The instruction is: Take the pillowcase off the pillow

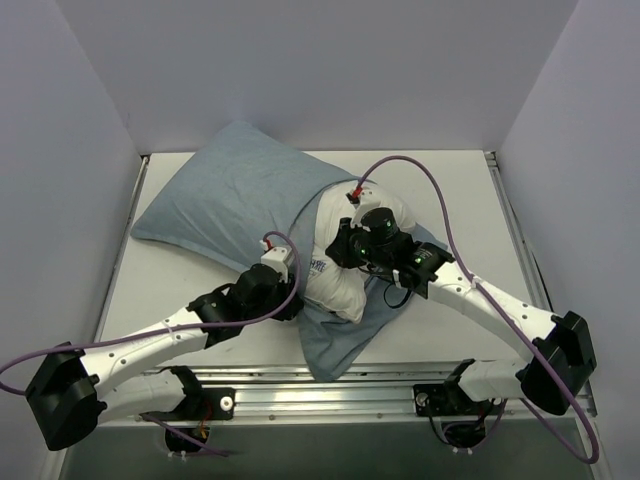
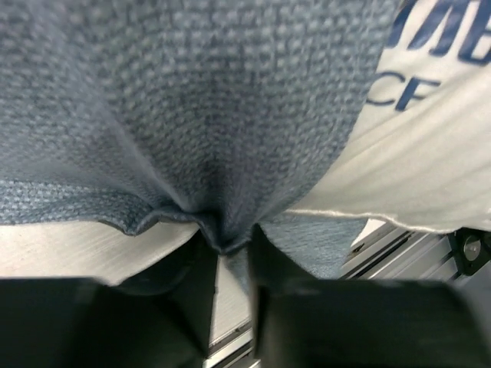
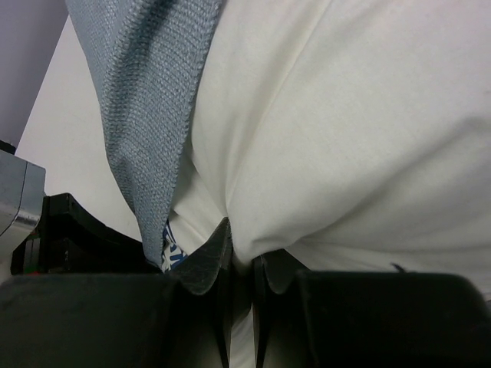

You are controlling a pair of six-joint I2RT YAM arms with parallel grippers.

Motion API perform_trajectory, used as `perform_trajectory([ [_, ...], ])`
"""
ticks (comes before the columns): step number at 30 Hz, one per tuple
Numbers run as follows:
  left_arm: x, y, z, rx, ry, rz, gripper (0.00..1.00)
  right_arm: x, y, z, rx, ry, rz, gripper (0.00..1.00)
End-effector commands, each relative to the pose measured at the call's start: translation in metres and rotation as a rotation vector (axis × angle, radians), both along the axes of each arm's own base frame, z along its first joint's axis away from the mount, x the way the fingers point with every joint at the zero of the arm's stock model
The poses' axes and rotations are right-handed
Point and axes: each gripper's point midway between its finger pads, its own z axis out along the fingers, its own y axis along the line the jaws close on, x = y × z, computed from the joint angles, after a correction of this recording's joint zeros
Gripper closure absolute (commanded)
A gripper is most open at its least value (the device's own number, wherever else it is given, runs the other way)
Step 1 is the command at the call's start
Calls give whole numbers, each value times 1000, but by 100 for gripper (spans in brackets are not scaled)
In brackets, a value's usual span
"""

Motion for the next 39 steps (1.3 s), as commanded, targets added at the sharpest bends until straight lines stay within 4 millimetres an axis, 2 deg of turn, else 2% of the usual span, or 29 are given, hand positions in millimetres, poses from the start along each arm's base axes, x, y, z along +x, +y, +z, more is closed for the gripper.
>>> perform_trajectory([
  [1, 23, -16, 39, -82, -108, 36, 77, 8, 19, 66, 146, -132, 25, 100],
  [2, 25, -16, 39, -80, -113, 42, 89, 8, 19, 67, 148, -131, 26, 100],
  [3, 26, -15, 40, -76, -116, 51, 96, 7, 19, 70, 153, -137, 26, 100],
  [4, 28, -13, 41, -71, -120, 66, 98, 7, 18, 74, 154, -142, 27, 100],
  [7, 37, 1, 42, -40, -137, 149, 98, 5, 15, 92, 171, -166, 25, 100],
  [11, 50, 36, 38, 32, -168, 324, 98, 2, 0, 130, 191, -223, 3, 100],
  [12, 51, 46, 33, 62, -160, 355, 98, 2, -8, 151, 212, -253, -11, 100],
  [14, 55, 62, 27, 84, -145, 428, 98, 1, -18, 167, 222, -274, -18, 100],
  [15, 56, 74, 22, 116, -137, 468, 98, 1, -29, 189, 251, -311, -32, 100],
  [17, 59, 94, 13, 140, -106, 538, 98, 1, -42, 203, 259, -327, -47, 100],
  [19, 61, 107, 8, 156, -87, 588, 98, 1, -61, 227, 286, -370, -72, 100],
  [21, 64, 124, 2, 177, -54, 659, 98, -3, -75, 240, 283, -397, -88, 100],
  [22, 65, 131, -1, 185, -47, 686, 98, -5, -84, 257, 293, -431, -110, 100],
  [24, 67, 144, -6, 204, -36, 745, 98, -11, -94, 273, 299, -460, -128, 100],
  [25, 68, 150, -9, 221, -35, 773, 98, -17, -97, 291, 324, -493, -130, 100],
  [26, 70, 157, -11, 235, -30, 802, 98, -21, -99, 301, 340, -509, -126, 100],
  [28, 72, 165, -15, 258, -24, 831, 98, -27, -96, 314, 364, -532, -95, 100],
  [29, 76, 162, -13, 248, -25, 819, 98, -30, -95, 319, 369, -542, -79, 100],
  [31, 82, 154, -9, 221, -34, 790, 98, -23, -85, 304, 339, -499, -48, 100],
  [32, 86, 143, -5, 182, -41, 742, 98, -19, -74, 282, 324, -447, -9, 100],
  [35, 89, 125, 4, 121, -48, 660, 98, -11, -57, 236, 323, -326, 23, 100],
  [36, 89, 122, 5, 112, -47, 646, 98, -7, -50, 197, 285, -247, 26, 98],
  [38, 89, 116, 12, 80, -63, 614, 98, -10, -41, 158, 235, -175, 39, 91],
  [39, 87, 111, 13, 61, -56, 591, 98, -19, -31, 126, 180, -126, 49, 79],
])
